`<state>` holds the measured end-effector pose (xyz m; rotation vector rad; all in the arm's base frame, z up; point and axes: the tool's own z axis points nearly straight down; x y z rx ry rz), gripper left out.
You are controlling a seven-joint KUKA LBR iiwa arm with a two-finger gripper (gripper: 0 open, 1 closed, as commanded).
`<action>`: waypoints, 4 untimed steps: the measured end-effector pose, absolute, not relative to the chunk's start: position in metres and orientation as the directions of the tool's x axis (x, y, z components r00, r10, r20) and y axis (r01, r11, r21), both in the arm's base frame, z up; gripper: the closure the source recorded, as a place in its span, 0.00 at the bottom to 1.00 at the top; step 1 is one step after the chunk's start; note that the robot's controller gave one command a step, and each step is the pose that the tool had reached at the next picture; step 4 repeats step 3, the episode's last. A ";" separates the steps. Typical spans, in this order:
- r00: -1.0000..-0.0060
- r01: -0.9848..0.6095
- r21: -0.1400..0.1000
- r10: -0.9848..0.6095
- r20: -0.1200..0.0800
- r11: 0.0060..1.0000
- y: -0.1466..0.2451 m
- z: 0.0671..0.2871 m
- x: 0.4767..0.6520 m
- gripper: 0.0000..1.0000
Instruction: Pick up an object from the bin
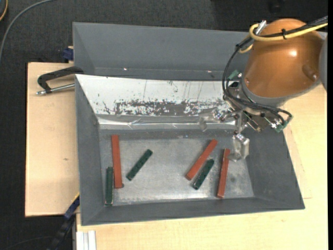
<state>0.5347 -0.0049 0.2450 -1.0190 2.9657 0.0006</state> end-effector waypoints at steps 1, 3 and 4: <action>-0.737 -0.676 0.005 -0.676 0.003 0.737 -0.005 0.067 0.542 0.00; -0.699 -0.715 -0.003 -0.715 -0.006 0.699 -0.027 0.211 0.552 1.00; -0.699 -0.715 -0.003 -0.715 -0.006 0.699 -0.027 0.211 0.552 1.00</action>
Offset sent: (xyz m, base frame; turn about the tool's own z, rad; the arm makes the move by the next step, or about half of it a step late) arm 0.0087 -0.0010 -0.1750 -0.0830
